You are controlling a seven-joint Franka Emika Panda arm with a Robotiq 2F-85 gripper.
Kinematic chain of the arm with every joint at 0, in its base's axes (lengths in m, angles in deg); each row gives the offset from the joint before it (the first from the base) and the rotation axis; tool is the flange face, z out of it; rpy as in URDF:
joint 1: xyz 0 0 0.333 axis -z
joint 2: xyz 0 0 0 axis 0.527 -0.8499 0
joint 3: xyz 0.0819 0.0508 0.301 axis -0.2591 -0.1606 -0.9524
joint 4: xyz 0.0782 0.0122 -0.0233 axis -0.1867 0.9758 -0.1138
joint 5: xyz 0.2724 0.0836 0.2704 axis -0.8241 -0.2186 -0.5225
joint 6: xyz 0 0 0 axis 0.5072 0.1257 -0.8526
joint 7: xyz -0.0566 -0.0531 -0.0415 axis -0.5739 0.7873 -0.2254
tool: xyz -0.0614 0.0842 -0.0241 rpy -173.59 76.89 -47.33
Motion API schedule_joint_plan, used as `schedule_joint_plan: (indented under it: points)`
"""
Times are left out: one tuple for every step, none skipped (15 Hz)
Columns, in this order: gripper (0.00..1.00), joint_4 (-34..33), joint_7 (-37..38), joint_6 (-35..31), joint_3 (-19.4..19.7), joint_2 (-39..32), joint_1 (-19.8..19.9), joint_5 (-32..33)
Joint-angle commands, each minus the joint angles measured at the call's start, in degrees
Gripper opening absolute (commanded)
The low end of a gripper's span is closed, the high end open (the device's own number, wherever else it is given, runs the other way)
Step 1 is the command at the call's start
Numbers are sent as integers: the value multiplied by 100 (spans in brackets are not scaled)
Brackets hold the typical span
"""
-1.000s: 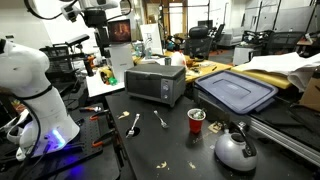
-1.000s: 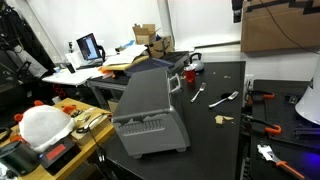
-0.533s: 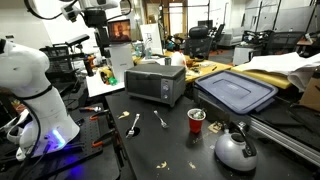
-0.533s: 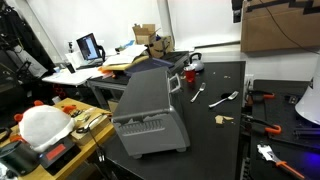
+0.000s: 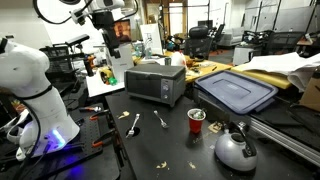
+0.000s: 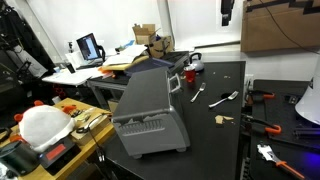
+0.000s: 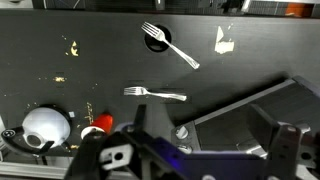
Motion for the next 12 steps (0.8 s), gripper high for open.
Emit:
schedule_joint_plan:
  points:
    - [100,12,-55,-664,175,-443,18,-64]
    - [100,17,-62,-890,226,-586,18,-92]
    - [100,20,-49,-1085,252,-724,29,-106]
    - [100,28,-58,-1317,293,-898,27,-133]
    - [100,27,-61,-1511,315,-1054,25,-157]
    - [100,23,-112,-1711,377,-1215,-20,-245]
    - [100,12,-107,-1903,387,-1381,-26,-304]
    - [100,-5,-118,-2064,401,-1533,-45,-383]
    - [100,-27,-122,-2224,414,-1704,-53,-457]
    - [100,-47,-140,-2381,432,-1876,-71,-565]
    - [100,-66,-154,-2528,441,-2043,-87,-676]
    - [100,-85,-169,-2643,448,-2185,-94,-772]
